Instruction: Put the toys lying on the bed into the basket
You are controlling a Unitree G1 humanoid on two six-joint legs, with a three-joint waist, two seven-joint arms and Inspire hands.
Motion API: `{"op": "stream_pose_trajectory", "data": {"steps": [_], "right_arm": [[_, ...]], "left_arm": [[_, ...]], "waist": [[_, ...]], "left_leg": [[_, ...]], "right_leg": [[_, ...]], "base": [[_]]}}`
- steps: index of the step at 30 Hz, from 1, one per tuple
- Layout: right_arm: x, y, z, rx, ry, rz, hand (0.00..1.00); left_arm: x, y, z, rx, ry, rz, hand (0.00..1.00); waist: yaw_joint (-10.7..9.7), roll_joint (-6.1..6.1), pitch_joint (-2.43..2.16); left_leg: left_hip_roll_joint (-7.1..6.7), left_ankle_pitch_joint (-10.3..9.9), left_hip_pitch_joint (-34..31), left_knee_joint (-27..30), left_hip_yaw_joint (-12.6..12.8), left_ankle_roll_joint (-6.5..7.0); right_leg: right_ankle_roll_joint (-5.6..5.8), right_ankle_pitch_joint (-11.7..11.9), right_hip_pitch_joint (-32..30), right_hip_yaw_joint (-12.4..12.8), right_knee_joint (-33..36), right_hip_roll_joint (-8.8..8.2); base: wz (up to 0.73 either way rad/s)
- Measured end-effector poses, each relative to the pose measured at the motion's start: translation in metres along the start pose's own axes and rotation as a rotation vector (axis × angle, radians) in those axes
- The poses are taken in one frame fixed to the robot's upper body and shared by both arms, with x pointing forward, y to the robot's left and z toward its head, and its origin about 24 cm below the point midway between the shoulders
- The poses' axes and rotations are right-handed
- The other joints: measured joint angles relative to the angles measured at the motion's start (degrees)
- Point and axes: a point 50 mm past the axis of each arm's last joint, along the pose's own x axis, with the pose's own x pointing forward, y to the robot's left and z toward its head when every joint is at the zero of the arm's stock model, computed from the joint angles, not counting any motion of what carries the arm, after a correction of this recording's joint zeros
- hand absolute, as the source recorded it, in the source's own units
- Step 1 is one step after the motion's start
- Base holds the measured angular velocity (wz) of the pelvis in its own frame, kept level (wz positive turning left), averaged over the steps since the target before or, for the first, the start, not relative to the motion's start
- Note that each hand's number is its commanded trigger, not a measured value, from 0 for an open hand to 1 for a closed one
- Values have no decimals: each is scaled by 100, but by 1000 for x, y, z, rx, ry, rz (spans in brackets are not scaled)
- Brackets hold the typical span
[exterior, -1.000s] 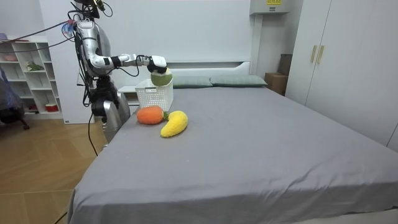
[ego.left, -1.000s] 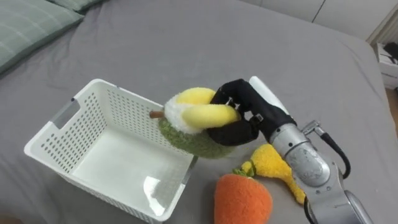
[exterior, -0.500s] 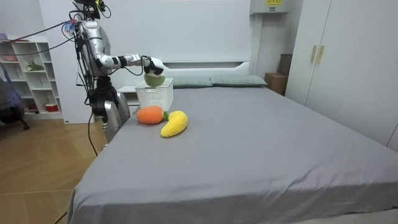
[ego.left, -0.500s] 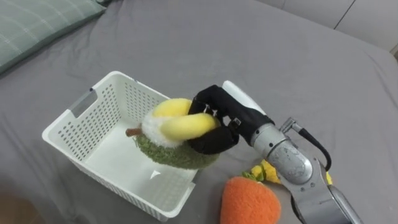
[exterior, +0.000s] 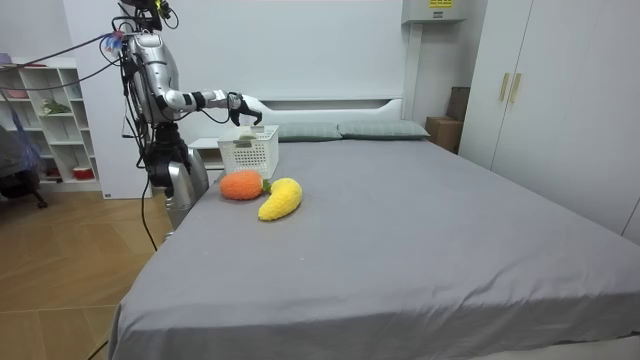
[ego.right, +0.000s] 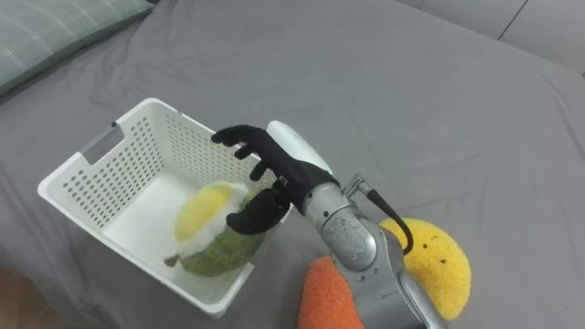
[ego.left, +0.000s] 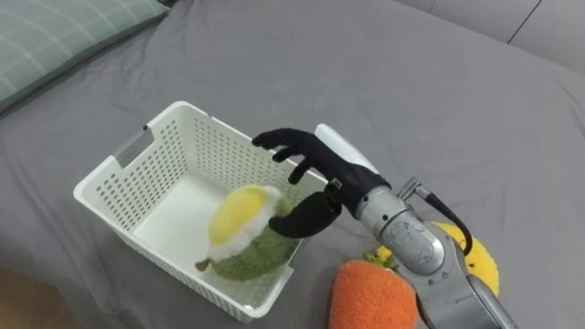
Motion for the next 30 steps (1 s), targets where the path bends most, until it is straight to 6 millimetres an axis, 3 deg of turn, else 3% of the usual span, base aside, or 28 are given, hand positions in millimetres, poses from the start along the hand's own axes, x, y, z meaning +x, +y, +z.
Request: {"op": "stream_pose_trajectory", "data": {"steps": [13, 19, 24, 30], "right_arm": [[0, -2, -1, -5, 4, -6, 0], [-3, -11, -5, 68, 2, -62, 0], [-9, -27, -13, 88, 21, -191, 0], [-23, -37, -32, 110, 99, -317, 0]], "left_arm": [[0, 0, -4, 3, 8, 2, 0], [-1, 0, -5, 3, 12, 0, 0], [-1, 1, -9, -2, 22, 2, 0], [-1, 1, -11, -11, 31, 5, 0]], "waist": [[-141, 26, -16], [-205, 80, -31], [-418, 170, -78], [-673, 214, -51]], "left_leg": [[-39, 6, -51, 87, -110, 9], [-46, 12, -41, 101, -117, 20], [-53, 20, -24, 96, -96, 33], [-47, 21, 168, 7, -45, 34]], "right_leg": [[7, 2, 22, -19, 2, -14], [15, 5, 25, -29, 15, -46], [27, 0, 28, -15, 14, -46], [31, -1, 176, 54, 10, -37]], "base": [[3], [1], [-1], [-6]]}}
